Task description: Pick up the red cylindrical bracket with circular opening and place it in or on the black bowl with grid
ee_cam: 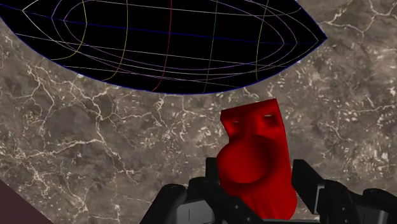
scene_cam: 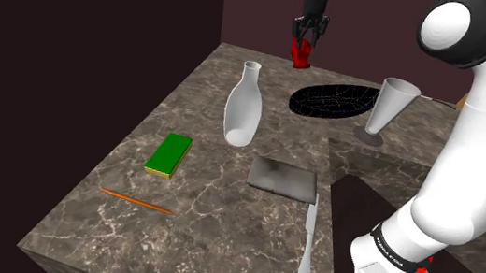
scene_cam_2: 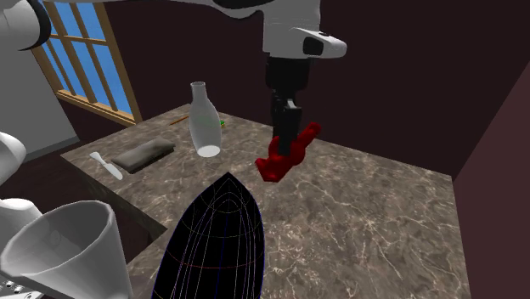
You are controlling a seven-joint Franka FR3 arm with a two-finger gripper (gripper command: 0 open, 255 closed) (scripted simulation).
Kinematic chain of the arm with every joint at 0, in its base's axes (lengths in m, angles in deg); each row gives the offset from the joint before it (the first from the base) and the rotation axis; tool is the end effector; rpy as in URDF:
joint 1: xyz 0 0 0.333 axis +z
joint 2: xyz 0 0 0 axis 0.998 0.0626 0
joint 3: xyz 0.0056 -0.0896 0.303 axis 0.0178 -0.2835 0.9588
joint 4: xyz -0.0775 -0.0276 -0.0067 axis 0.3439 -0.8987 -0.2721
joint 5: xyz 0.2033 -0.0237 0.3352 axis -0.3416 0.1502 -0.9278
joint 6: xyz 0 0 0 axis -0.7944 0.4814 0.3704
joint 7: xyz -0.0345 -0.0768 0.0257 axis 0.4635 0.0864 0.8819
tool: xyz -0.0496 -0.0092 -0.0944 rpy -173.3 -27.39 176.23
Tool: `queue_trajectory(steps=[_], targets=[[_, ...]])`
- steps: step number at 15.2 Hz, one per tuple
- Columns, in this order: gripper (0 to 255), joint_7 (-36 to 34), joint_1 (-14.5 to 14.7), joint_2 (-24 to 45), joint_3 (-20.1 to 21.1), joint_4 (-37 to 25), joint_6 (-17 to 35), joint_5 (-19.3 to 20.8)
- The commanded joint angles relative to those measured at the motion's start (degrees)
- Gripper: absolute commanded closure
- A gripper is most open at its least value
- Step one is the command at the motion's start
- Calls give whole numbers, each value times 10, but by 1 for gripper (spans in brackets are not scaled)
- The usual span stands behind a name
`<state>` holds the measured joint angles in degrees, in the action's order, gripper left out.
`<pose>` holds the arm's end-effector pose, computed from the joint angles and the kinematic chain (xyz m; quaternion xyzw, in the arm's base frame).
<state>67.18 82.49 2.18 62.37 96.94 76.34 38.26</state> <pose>0.6317 -0.1517 0.5434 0.9934 -0.1006 -0.0347 0.0434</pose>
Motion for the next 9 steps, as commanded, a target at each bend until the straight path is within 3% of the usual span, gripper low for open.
queue_trajectory(steps=[1,6,9], targets=[[255,1,0,1,0,-18,-18,0],[255,5,-3,11,-1,-66,-55,-2],[255,21,-9,-59,-9,30,-26,10]])
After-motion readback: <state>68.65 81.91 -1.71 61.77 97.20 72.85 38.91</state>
